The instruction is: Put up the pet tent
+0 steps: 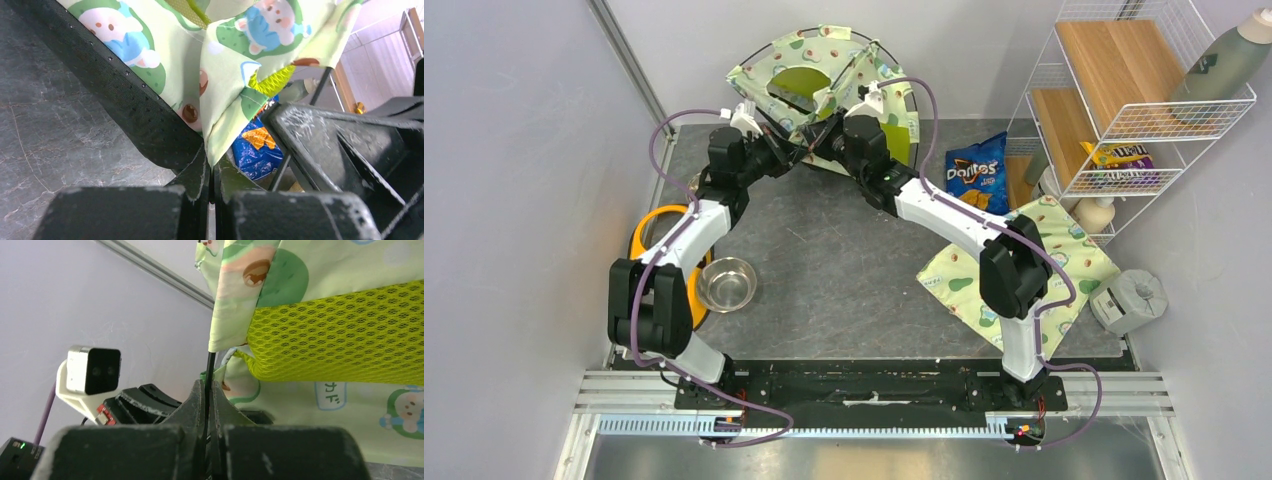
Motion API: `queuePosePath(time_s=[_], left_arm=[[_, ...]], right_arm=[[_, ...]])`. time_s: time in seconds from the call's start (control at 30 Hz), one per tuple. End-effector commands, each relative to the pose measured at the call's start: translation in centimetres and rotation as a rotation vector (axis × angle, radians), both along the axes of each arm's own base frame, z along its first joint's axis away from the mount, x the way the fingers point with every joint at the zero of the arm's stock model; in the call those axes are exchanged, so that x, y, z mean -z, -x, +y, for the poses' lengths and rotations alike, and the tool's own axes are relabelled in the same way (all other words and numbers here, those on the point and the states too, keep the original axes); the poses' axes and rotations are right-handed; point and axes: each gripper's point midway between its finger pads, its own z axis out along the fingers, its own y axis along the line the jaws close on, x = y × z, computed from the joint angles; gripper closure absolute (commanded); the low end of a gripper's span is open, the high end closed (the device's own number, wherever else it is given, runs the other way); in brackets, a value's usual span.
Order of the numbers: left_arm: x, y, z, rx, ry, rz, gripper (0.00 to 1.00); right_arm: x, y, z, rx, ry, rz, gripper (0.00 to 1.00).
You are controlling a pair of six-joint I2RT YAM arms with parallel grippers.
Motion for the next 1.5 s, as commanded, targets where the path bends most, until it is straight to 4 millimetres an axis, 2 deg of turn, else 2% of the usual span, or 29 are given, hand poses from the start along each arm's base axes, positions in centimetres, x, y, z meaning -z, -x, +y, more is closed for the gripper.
queuePosePath(time_s=[0.0,0.13,0.27,0.4,0.7,1.13,1.2,1.23,1.27,1.33,1.37,1.47], left_arm=[[-4.7,0.2,-1.0,0.027,0.095,-0.056,0.98],[-4.7,0.1,-0.9,0.024,0.09,-0.055,0.98],[-4.6,0.1,-0.9,0.024,0.089,-0.052,0.98],[-4.6,0.1,-0.9,0.019,0.088,-0.052,0.98],[-4.1,-0.3,-0.8,0.011,0.083,-0.042,0.98],[-3.0,-0.4,-0.3,0.005,0.047,-0.026,0.98],[-2.9,-0.3,-0.4,0.008,0.045,-0.024,0.98],[-2.8,-0.3,-0.3,0.009,0.042,-0.022,0.98],[-2.7,-0.3,-0.3,0.008,0.04,-0.022,0.98],[-2.5,-0.2,-0.3,0.013,0.037,-0.02,0.98],[-2.5,-0.1,-0.3,0.018,0.034,-0.023,0.98],[-2.4,0.3,-0.5,0.04,0.027,-0.031,0.98]], right_arm=[[3.2,-1.2,-1.0,0.038,0.166,-0.015,1.0],[3.8,-0.3,-0.3,-0.017,0.204,-0.025,1.0],[4.4,0.6,0.4,-0.09,0.221,-0.041,0.77],[4.3,1.8,1.2,-0.175,0.228,-0.072,0.66],[4.0,4.5,2.0,-0.311,0.214,-0.125,0.56],[3.2,6.1,1.8,-0.351,0.152,-0.153,0.5],[2.9,6.1,1.6,-0.343,0.135,-0.148,0.56],[2.6,6.1,1.6,-0.34,0.126,-0.148,0.65],[2.4,6.0,1.4,-0.331,0.117,-0.144,0.81],[2.3,5.6,1.3,-0.316,0.109,-0.134,0.97],[2.2,5.3,1.2,-0.302,0.109,-0.13,1.0],[2.3,4.0,0.9,-0.263,0.102,-0.108,1.0]])
